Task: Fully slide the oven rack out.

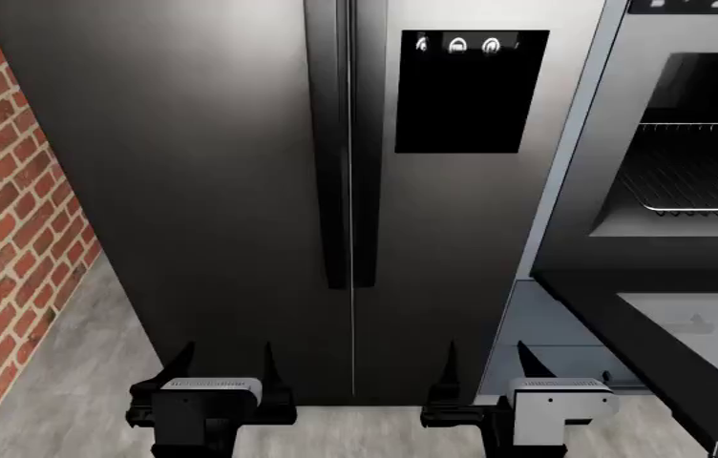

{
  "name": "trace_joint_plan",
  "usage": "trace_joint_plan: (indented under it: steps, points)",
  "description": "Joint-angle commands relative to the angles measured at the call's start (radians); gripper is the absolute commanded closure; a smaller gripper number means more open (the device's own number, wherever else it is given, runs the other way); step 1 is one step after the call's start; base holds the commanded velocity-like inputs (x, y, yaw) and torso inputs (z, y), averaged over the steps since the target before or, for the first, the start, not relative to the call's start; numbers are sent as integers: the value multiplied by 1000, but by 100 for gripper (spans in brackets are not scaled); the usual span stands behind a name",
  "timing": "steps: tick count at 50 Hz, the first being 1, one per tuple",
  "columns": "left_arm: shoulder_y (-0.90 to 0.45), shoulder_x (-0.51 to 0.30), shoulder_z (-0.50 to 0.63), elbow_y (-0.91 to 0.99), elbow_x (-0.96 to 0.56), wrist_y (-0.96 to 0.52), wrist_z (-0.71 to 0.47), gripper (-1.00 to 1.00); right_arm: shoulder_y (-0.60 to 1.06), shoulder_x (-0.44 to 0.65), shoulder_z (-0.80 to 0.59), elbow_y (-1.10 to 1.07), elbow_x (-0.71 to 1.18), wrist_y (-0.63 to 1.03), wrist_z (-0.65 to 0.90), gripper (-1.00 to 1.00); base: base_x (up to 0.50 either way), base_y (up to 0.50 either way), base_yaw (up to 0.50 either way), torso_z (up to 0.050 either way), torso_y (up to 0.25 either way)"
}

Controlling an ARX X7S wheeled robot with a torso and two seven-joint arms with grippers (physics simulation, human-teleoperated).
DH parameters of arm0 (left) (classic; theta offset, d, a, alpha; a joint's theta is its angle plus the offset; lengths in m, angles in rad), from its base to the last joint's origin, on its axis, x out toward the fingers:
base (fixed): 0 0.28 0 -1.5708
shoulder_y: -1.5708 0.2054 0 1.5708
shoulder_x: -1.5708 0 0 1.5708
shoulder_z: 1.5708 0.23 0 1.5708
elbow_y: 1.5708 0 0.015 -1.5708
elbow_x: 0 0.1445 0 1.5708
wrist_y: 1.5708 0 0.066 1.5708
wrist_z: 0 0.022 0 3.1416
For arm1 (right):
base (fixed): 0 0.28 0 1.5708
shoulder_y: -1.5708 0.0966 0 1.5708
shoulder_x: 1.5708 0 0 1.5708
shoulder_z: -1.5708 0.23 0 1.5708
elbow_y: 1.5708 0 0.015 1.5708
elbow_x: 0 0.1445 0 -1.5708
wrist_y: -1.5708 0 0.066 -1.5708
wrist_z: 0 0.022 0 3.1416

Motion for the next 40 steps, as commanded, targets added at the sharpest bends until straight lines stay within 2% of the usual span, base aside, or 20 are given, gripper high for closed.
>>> trace_joint_plan:
  steps: [1,6,11,18,25,34,40]
  points:
    - [-3,-15,14,-4,-15,-15,-26,-100,-1,16,-21,-1,15,-2,19,-100,0,0,0,0,0]
    - [-4,-31,19,-7,-39,-37,-66,-100,-1,26,-32,-9,41,0,47,-100,0,0,0,0,0]
    - [14,-44,36,28,-50,-43,-80,-100,-13,39,-47,-25,72,-7,51,-100,0,0,0,46,0]
    - [35,-56,52,102,-73,-107,-95,-100,-22,67,-87,-101,-20,40,112,-100,0,0,0,50,0]
    - [35,-93,47,370,-112,-376,-121,-100,2,96,-107,-321,-28,268,96,-100,0,0,0,50,0]
    - [-117,-147,-20,665,-253,-836,-122,-100,61,140,-80,-660,49,613,36,-100,0,0,0,50,0]
    - [-192,-161,-78,823,-354,-1071,-120,-100,138,170,-38,-865,122,874,-1,-100,0,0,0,50,0]
